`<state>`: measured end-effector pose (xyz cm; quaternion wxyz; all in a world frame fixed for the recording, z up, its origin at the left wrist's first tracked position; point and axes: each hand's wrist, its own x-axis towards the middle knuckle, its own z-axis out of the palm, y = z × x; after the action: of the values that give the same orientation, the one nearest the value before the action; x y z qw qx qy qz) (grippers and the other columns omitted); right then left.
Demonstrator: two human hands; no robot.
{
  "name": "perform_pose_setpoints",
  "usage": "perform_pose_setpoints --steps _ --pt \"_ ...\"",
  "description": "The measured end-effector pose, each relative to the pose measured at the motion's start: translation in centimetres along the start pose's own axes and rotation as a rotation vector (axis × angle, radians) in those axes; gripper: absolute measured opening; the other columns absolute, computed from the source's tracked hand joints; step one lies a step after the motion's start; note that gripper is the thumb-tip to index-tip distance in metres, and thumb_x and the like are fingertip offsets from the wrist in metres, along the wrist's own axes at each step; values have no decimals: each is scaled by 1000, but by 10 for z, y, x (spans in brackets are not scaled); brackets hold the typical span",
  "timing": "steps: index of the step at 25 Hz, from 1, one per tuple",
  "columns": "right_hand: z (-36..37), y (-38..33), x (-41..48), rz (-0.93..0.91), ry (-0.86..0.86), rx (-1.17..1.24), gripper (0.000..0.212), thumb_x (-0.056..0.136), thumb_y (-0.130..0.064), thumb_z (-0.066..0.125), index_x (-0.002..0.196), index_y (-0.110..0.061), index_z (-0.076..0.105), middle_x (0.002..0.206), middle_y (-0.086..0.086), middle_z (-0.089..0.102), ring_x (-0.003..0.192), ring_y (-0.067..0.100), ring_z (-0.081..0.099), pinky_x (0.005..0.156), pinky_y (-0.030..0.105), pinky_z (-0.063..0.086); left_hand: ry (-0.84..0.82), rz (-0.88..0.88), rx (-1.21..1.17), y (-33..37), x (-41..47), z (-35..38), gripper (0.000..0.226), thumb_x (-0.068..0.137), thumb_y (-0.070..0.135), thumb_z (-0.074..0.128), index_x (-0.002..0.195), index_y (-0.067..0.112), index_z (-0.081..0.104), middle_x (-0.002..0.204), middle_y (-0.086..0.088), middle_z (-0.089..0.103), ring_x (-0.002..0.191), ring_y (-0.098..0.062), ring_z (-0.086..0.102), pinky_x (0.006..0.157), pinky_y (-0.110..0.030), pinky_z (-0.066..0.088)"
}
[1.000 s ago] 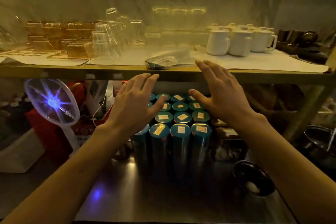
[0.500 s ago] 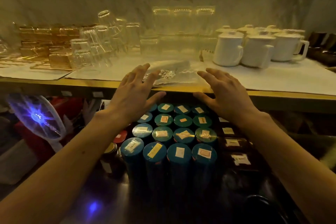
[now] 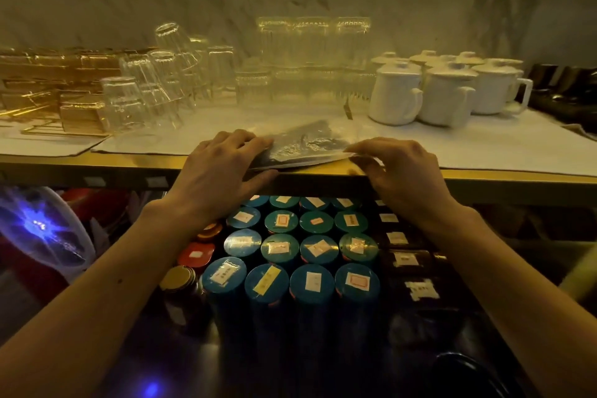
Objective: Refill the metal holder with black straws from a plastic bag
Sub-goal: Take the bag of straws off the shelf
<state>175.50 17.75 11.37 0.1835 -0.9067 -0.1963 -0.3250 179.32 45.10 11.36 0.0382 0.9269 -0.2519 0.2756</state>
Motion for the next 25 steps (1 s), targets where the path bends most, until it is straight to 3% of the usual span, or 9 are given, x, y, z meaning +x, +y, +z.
perform_pose_setpoints --steps 4,10,16,19,21,25 --pt "-6 -16 0 -76 227 83 30 94 -31 47 114 -19 67 107 3 72 92 20 68 71 47 57 65 -8 -23 6 -8 -10 61 87 38 64 142 19 47 128 -7 60 112 -29 57 83 -42 50" --pt "-18 -52 -12 -125 420 202 21 91 -16 60 109 -8 68 105 7 72 97 14 67 83 31 57 172 -14 -111 17 -33 -31 52 91 17 62 141 18 50 126 -9 67 103 -36 67 78 -51 58" --pt "-34 -101 -37 -42 487 176 24 86 -21 70 108 -11 67 107 -1 70 100 11 65 86 26 54 239 -18 -160 -1 -77 -53 52 91 15 61 141 19 50 124 -10 68 101 -36 68 78 -51 57" --pt "-37 -138 -51 30 597 174 31 85 -24 70 111 -8 64 110 -7 62 105 5 59 90 15 46 267 -7 -254 -14 -114 -67 51 89 15 62 139 21 52 122 -8 69 103 -35 68 79 -51 57" --pt "-37 -163 -61 72 654 180 36 85 -25 69 115 -7 60 114 -10 58 107 -3 54 91 10 42 292 17 -340 -24 -141 -73 48 90 17 61 138 22 53 118 -5 71 100 -30 69 77 -45 58" --pt "-33 -215 -85 146 655 219 41 86 -26 67 122 -14 55 120 -15 53 112 -11 49 96 19 44 301 67 -491 -34 -195 -79 44 91 16 63 134 15 58 107 -6 74 85 -17 68 70 -20 49"
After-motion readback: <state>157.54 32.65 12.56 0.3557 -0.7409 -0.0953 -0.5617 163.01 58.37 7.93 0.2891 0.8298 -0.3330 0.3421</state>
